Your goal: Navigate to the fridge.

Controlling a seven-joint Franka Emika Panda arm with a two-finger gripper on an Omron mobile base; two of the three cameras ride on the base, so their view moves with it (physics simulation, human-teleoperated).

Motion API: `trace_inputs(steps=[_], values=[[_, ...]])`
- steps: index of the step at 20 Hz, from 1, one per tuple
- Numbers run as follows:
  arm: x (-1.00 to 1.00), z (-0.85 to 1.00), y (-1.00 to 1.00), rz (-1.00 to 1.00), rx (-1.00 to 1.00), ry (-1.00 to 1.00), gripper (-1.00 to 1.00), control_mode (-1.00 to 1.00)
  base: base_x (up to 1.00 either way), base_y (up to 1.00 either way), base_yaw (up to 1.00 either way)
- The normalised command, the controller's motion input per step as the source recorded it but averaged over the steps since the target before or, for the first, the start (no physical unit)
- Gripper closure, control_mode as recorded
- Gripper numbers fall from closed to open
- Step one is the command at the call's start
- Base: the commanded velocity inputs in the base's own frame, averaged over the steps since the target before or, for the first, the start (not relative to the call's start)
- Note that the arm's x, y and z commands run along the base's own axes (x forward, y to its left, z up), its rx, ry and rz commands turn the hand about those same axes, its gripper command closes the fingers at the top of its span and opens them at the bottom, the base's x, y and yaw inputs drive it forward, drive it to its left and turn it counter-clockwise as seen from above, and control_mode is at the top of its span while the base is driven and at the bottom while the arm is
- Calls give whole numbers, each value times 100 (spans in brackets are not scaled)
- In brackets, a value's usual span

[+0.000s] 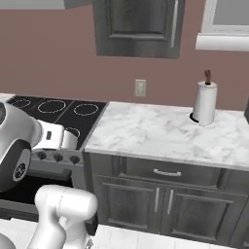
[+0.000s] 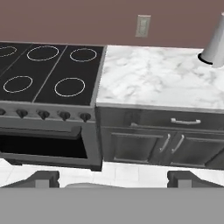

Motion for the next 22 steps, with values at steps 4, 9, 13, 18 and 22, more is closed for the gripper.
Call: trace_inputs(steps=[4,9,13,18,22], values=[[0,0,0,0,0,0,-100,100,0,100,0],[0,0,0,0,0,0,-100,100,0,100,0],[0,0,0,0,0,0,-100,100,0,100,0],[0,0,0,0,0,0,-100,100,0,100,0],[0,0,0,0,0,0,-100,100,0,100,0]])
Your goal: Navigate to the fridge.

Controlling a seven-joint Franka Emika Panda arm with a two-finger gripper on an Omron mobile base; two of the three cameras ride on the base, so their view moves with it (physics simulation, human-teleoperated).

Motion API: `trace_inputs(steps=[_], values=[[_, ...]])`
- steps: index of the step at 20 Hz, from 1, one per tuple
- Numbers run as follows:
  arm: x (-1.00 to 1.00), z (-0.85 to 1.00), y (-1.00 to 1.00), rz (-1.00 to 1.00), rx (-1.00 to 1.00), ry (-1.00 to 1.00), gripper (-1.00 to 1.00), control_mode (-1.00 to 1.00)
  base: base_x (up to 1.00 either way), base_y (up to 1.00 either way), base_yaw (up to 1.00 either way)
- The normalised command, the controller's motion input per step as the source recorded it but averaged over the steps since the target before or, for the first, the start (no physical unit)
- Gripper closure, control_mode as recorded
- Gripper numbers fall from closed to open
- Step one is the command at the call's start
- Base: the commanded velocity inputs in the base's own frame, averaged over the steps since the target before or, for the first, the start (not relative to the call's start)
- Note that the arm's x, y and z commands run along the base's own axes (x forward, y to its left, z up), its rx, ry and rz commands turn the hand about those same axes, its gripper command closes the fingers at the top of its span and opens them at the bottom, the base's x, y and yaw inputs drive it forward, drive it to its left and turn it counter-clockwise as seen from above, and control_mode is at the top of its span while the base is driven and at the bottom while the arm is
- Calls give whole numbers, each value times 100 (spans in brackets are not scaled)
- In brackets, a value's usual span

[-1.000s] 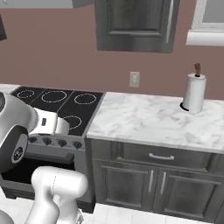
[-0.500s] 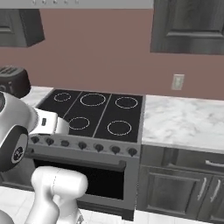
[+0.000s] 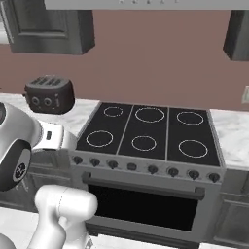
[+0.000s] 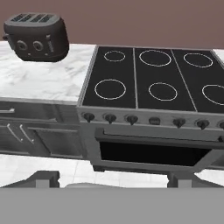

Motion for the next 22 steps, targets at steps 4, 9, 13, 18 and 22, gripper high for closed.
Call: trace_inputs(steps=[4,9,13,18,22], values=[[0,0,0,0,0,0,-100,100,-3,100,0],[0,0,0,0,0,0,-100,100,-19,100,0],[0,0,0,0,0,0,-100,100,-38,100,0],[0,0,0,0,0,0,-100,100,-52,100,0],[0,0,0,0,0,0,-100,100,-53,100,0]])
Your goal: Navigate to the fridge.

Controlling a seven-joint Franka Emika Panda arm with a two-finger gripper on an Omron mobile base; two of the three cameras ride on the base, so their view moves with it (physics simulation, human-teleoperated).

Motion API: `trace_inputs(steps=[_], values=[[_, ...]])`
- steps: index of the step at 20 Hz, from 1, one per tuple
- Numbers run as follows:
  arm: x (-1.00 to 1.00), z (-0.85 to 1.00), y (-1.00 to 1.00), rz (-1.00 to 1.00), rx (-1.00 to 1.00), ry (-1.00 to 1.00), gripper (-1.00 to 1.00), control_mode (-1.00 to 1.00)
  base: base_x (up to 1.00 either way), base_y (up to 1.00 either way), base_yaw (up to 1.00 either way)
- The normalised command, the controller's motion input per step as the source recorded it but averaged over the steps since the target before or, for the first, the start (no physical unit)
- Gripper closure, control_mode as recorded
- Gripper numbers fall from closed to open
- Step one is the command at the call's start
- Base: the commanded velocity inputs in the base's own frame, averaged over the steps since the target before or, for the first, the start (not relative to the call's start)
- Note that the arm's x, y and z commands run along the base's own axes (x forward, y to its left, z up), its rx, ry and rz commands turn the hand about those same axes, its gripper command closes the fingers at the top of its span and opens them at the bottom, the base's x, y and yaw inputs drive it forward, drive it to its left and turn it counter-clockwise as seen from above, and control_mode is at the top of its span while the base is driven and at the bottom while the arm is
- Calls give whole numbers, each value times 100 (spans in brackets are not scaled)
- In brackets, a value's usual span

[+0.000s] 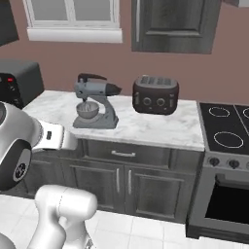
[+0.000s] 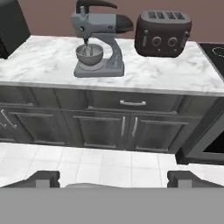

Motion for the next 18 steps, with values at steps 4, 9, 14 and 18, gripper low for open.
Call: trace_inputs(steps=[4,9,14,18], values=[[0,0,0,0,0,0,-100,100,-53,100,0],[0,0,0,0,0,0,-100,100,-46,100,0],[0,0,0,0,0,0,-100,100,-49,100,0],[0,0,0,0,0,0,-100,100,-61,100,0]])
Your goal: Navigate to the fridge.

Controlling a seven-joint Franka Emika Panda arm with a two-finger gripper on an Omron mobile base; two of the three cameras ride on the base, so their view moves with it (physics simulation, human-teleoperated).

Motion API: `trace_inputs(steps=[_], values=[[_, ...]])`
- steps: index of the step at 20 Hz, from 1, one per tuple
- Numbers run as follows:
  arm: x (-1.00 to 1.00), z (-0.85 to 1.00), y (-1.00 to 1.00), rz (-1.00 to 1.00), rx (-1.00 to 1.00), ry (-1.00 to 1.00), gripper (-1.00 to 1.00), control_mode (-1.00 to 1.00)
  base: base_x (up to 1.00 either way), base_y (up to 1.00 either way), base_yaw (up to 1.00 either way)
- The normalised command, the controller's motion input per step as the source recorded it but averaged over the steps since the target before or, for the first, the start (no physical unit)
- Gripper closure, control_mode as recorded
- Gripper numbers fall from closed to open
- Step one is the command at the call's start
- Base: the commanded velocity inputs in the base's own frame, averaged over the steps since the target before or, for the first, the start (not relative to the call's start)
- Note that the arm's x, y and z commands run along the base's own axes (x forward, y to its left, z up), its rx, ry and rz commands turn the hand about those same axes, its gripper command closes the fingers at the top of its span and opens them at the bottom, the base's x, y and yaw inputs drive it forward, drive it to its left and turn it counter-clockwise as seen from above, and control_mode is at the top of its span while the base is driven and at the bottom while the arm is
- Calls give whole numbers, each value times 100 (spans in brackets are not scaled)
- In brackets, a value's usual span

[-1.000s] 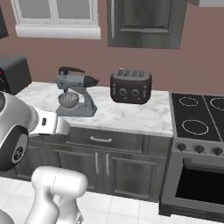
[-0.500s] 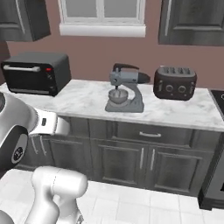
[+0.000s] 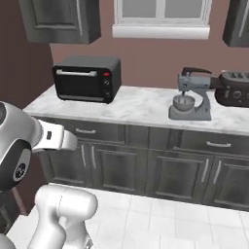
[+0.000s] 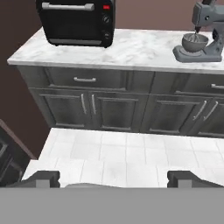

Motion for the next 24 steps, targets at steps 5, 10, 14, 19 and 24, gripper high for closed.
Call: trace_inputs(steps=[5,10,14,19,24], values=[[0,0,0,0,0,0,-100,100,-65,100,0],[0,0,0,0,0,0,-100,100,-99,100,1],[0,0,0,0,0,0,-100,100,-64,-6,49],[0,0,0,0,0,0,-100,100,0,-23,95],[0,0,0,0,0,0,-100,100,0,-3,100]])
